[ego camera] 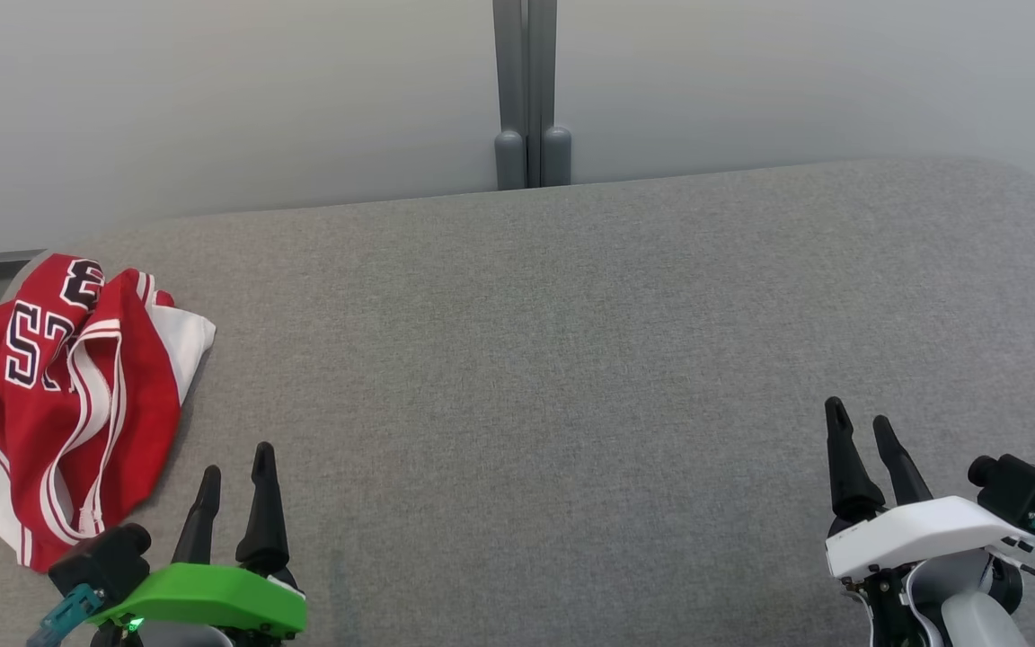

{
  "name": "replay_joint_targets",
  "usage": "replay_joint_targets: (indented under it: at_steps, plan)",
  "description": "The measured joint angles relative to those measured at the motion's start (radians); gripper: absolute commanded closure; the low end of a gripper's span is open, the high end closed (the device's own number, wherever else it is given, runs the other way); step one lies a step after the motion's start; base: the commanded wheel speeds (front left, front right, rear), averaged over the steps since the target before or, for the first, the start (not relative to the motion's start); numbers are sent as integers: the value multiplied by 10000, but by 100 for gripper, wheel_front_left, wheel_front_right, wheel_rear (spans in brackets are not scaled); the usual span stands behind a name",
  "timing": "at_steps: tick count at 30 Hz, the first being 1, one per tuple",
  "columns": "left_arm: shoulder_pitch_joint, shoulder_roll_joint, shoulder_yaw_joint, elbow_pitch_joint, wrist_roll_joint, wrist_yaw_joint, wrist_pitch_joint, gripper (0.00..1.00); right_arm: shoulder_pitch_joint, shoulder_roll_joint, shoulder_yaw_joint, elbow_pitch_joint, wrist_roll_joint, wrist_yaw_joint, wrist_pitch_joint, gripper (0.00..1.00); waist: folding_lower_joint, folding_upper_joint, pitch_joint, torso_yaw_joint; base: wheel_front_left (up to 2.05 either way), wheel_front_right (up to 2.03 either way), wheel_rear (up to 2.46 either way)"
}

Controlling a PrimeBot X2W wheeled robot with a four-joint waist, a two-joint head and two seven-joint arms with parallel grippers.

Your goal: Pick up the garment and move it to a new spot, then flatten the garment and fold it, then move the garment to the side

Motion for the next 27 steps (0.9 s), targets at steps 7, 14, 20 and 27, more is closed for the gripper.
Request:
replay_joint_targets:
  at_steps: [7,14,20,27]
  plan:
    - [34,0,-84,-73,736,12,-176,0,0,-8,56,-4,-773,0,-163,0,0,0,-9,25,0,0,0]
    - [103,-6,-138,-113,1325,27,-362,0,36,-13,105,-13,-1467,2,-301,0,0,0,-24,55,0,0,0]
    - [146,-35,-138,-176,1739,27,-500,0,36,-19,150,-36,-2010,2,-422,0,0,0,-31,62,0,0,0]
    - [197,-115,-31,-288,2057,23,-642,0,40,-23,180,-42,-2602,2,-558,0,0,0,-46,58,0,0,0]
